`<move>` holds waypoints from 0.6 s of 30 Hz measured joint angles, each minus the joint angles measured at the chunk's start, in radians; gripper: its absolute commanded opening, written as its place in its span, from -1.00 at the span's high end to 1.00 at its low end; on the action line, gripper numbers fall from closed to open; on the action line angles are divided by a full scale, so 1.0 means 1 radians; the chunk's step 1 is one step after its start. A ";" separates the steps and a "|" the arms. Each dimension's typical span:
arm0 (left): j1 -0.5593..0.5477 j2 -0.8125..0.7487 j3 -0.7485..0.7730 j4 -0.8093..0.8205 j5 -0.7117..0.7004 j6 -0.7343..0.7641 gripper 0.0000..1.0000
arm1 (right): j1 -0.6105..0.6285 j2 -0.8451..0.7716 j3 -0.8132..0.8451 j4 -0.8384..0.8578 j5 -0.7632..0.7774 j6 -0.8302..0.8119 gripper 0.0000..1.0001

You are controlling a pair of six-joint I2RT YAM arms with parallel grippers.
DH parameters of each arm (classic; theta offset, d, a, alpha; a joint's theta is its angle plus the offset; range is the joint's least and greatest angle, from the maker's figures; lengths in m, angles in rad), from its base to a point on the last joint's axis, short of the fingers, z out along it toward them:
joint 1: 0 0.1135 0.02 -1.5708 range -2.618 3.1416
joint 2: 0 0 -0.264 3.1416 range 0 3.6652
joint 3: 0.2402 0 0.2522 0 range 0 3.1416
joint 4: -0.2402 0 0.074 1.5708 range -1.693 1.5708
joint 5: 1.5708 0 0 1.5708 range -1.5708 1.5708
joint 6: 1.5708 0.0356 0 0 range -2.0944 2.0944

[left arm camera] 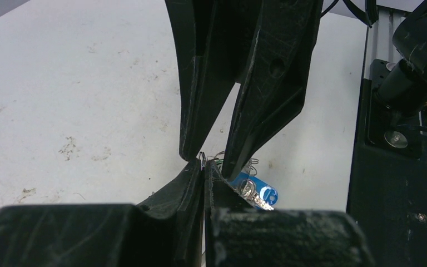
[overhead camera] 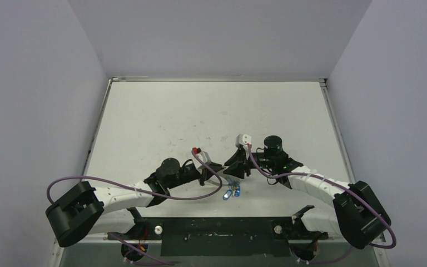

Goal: Put the keys on the keyring

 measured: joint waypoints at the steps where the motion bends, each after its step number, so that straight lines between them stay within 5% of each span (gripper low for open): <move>1: 0.000 -0.001 0.000 0.000 0.002 0.002 1.00 | 0.005 0.008 0.001 0.002 -0.005 -0.003 0.32; 6: 0.000 -0.002 0.000 0.000 0.008 0.003 1.00 | 0.018 0.019 0.010 0.005 -0.018 -0.027 0.45; 11: 0.000 -0.005 0.000 -0.001 0.012 0.004 1.00 | 0.022 0.019 0.014 0.008 -0.018 -0.048 1.00; 18: -0.001 -0.014 -0.011 -0.005 0.017 0.006 1.00 | 0.023 0.012 0.031 -0.032 -0.013 -0.079 1.00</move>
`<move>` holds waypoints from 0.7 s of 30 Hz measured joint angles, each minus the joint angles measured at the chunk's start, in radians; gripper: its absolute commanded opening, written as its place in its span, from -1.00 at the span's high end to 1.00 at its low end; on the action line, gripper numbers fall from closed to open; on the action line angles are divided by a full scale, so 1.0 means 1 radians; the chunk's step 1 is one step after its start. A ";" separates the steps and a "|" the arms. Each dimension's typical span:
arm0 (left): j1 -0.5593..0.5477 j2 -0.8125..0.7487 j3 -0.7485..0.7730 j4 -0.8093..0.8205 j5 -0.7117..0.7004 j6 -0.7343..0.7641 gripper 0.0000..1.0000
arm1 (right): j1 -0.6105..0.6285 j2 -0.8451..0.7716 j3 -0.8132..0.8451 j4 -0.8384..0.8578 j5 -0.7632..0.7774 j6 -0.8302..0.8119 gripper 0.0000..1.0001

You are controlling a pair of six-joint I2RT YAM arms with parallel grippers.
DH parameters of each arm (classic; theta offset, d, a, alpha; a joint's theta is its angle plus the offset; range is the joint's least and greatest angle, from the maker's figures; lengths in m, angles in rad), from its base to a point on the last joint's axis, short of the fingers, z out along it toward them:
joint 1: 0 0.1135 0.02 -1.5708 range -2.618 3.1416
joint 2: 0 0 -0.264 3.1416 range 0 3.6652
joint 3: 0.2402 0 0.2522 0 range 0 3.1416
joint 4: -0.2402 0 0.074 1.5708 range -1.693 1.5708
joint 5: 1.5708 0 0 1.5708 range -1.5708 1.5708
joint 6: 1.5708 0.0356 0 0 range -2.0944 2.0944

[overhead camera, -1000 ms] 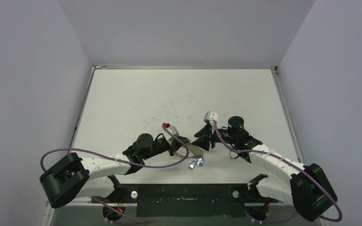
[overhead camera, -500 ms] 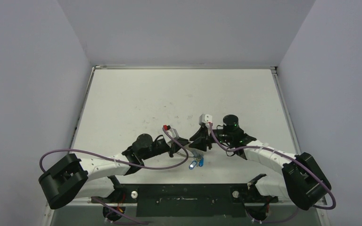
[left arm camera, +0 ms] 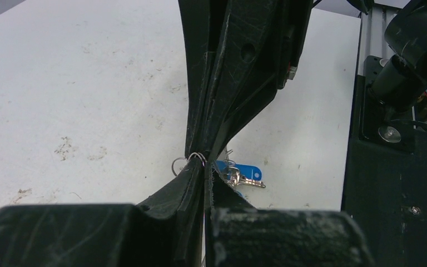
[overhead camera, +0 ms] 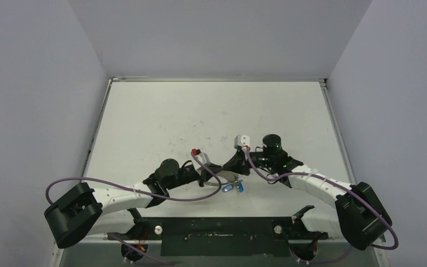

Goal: Put the keys on the keyring

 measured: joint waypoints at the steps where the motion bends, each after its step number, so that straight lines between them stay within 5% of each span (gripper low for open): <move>1: 0.000 -0.002 -0.001 0.000 0.000 0.000 1.00 | 0.000 -0.009 0.003 -0.019 0.003 -0.009 1.00; 14: 0.001 -0.091 -0.030 -0.031 -0.072 0.024 1.00 | 0.057 -0.092 0.276 -0.509 0.151 -0.130 1.00; 21: 0.005 -0.124 -0.056 -0.040 -0.092 0.028 1.00 | 0.093 -0.109 0.238 -0.586 0.172 -0.219 0.24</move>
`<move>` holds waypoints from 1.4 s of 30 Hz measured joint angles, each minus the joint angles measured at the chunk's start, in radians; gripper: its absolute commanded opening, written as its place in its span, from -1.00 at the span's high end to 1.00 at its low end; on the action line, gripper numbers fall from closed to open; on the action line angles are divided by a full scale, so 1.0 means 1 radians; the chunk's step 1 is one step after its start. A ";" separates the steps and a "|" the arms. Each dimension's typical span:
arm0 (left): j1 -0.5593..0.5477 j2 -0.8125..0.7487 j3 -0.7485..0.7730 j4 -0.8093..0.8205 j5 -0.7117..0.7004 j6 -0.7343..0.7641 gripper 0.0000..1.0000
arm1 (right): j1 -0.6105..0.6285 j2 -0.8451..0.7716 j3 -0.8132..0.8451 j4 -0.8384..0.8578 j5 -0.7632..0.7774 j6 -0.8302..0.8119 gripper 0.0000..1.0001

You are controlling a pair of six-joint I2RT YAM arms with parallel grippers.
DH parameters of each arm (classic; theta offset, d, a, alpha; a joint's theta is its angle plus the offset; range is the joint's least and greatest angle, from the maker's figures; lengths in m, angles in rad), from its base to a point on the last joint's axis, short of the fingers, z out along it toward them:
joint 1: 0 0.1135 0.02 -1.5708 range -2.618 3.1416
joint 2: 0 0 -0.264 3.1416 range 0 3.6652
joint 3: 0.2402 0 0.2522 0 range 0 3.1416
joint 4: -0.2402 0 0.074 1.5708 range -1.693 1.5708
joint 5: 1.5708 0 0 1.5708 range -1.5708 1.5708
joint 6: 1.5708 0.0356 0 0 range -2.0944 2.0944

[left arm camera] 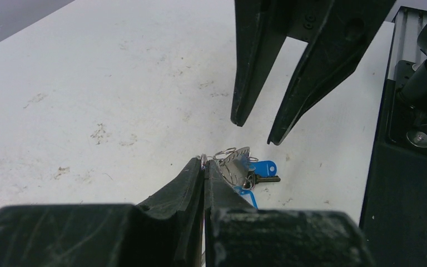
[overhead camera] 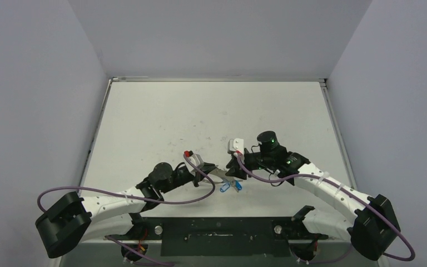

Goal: Put the keys on the keyring

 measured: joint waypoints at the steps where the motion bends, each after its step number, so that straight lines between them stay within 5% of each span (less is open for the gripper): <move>1: 0.001 -0.002 -0.004 -0.001 -0.001 0.000 1.00 | 0.000 -0.011 -0.027 0.013 0.000 -0.004 0.14; 8: 0.003 -0.007 -0.009 -0.008 0.002 0.000 1.00 | 0.000 -0.015 -0.110 0.163 -0.001 -0.005 0.01; 23: 0.008 -0.007 -0.009 -0.007 0.030 -0.001 1.00 | 0.000 0.211 0.019 0.224 -0.112 -0.149 0.21; 33: 0.014 -0.007 -0.009 -0.007 0.025 0.000 1.00 | 0.000 0.285 0.108 0.077 -0.227 -0.307 1.00; 42: 0.015 -0.011 -0.011 -0.021 0.032 0.001 1.00 | 0.002 0.306 0.156 -0.039 -0.232 -0.364 1.00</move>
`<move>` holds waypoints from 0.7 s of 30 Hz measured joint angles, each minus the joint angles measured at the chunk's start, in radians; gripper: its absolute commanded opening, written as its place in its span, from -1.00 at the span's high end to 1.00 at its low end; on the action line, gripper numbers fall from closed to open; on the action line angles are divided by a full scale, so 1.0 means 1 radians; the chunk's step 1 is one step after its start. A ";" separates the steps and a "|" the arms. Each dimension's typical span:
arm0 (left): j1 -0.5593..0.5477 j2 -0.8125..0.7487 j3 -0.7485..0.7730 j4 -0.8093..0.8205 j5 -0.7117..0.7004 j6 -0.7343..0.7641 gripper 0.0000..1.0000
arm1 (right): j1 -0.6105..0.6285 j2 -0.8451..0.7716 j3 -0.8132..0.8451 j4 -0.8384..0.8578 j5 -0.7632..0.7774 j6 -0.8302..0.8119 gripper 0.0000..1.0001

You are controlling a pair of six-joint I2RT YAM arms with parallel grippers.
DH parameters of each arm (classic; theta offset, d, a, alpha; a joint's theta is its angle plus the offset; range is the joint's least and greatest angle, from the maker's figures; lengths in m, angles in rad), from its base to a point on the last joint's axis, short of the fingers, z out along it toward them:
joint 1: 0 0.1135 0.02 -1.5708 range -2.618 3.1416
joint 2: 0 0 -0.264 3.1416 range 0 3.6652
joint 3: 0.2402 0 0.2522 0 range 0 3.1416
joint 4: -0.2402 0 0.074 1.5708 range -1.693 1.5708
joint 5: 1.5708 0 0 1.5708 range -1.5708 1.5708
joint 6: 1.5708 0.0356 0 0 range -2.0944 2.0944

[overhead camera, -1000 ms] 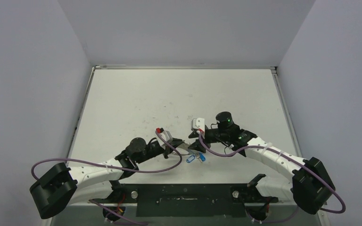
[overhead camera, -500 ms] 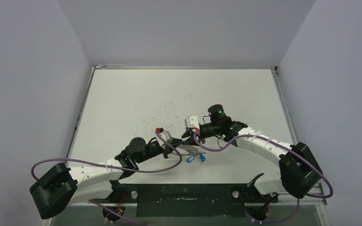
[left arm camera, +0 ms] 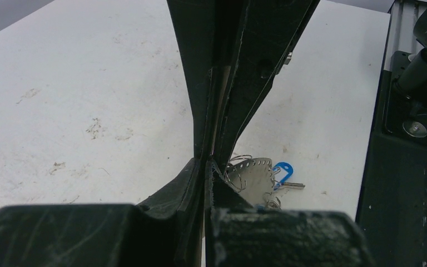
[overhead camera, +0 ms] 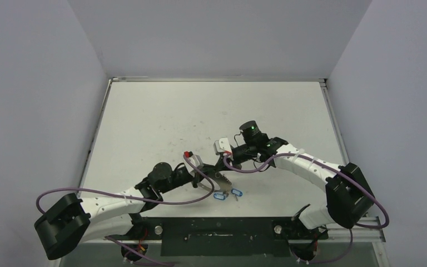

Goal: Put the keys on the keyring

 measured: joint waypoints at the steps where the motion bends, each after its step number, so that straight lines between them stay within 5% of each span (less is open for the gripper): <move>1: 0.000 -0.004 -0.001 -0.005 -0.002 0.001 0.91 | 0.005 -0.002 0.002 -0.001 0.014 0.011 1.00; 6: 0.000 -0.043 -0.006 -0.027 -0.022 0.014 0.31 | 0.048 -0.047 0.021 -0.047 0.146 0.073 1.00; 21: 0.009 -0.175 -0.006 -0.180 -0.033 0.079 0.30 | 0.234 0.084 0.365 -0.532 0.632 0.180 1.00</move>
